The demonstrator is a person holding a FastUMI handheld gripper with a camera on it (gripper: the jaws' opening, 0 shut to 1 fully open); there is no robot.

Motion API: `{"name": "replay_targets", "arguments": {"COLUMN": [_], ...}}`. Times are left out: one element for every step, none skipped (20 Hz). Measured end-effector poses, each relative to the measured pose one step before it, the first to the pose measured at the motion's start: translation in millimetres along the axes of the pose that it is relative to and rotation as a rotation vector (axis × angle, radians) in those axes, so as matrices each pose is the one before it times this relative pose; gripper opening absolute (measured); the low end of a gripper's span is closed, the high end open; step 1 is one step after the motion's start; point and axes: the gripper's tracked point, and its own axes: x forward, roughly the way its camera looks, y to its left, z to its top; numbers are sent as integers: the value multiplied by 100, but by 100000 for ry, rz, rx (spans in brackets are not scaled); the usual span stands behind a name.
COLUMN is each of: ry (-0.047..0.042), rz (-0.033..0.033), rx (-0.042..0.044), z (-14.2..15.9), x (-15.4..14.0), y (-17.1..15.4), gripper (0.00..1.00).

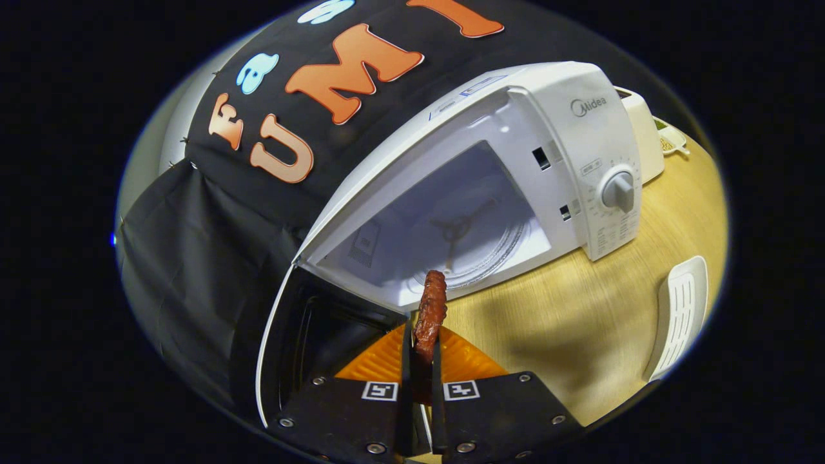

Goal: Open the microwave, put the food inside, and close the microwave door.

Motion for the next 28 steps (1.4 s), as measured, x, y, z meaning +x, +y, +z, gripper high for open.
{"name": "replay_targets", "arguments": {"ry": [-1627, -2158, -1447, -1636, -1711, -2115, -1541, -825, -998, -1413, -1416, -1878, -2048, -2296, -2202, -1913, -1778, -1595, -1583, -1940, -1882, -1224, -944, -774, -236, 140, -568, -770], "rz": [2244, 2076, 2031, 784, 1016, 21, -505, -652, -193, -280, -659, -919, -682, -1051, -1236, -682, -578, -199, -610, -354, -981, -991, -1619, -1836, -957, -800, -1259, -1729], "rx": [2308, 2555, 2066, 2150, 1815, 1577, 1282, 1539, 1495, 1089, 662, 1081, 1357, 1684, 1529, 1101, 922, 1200, 1016, 552, 290, 578, 411, -1049, -1540, -577, 218, -704], "z": [203, 230, -4, 85, 53, 83, 42, -52, -95, 50, 82, 257, 284, 434, 113, 196, 153, 145, 216, 357, 233, 325, 120, 89, 21, 121, 175, 283], "x": [759, 829, 777, 908, 642, 791, 804, 831, 715, 825, 772, 863, 727, 736, 759, 803, 476, 488, 470, 446, 448, 395, 275, 428, 197, 151, 48, 180], "y": [811, 814, 691, 477, 433, 228, -10, -129, -34, -11, -145, -301, -209, -380, -317, -237, -180, 16, -138, -27, -274, -381, -414, -552, -245, -371, -235, -398], "gripper": [11, 11, 11, 11, 11, 11, 11, 11, 11, 11, 11, 11, 11, 11, 11, 11, 11, 11, 11, 11, 11, 11, 11, 11, 12, 13, 13, 14]}}
